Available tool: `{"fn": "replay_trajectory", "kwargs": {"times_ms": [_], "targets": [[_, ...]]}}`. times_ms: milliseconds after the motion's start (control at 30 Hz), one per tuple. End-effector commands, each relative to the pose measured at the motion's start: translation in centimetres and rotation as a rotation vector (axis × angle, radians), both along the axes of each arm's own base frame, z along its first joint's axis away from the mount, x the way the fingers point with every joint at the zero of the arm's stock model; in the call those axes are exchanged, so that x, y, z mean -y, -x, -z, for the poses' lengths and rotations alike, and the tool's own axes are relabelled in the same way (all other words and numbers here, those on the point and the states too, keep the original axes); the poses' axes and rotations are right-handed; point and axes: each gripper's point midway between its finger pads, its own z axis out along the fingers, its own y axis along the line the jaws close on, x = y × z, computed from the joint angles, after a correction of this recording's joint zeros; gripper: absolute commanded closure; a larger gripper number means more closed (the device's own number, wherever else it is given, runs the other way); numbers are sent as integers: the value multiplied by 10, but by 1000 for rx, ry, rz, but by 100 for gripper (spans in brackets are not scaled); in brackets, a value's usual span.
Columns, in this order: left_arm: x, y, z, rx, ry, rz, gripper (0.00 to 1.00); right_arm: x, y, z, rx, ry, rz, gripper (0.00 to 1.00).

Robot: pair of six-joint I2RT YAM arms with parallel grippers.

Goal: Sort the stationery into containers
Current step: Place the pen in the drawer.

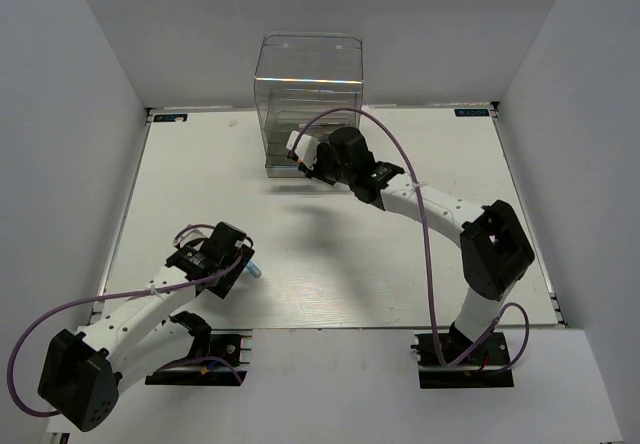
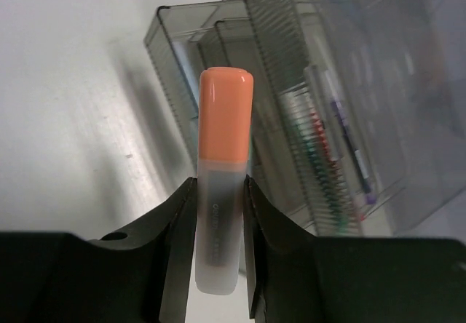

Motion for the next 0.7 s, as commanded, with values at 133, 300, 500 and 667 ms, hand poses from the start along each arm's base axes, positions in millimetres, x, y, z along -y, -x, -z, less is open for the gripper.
{"fn": "replay_trajectory", "kwargs": {"times_ms": [133, 300, 500, 667], "targets": [[-1, 2, 0, 5, 8, -7, 9, -8, -59, -15, 184, 28, 9, 100], [-2, 4, 1, -3, 3, -7, 9, -7, -76, 3, 164, 78, 2, 98], [-2, 4, 1, -3, 3, -7, 9, -7, -81, -3, 120, 30, 11, 40], [0, 0, -1, 13, 12, -7, 9, -9, -61, -18, 78, -40, -74, 62]]}}
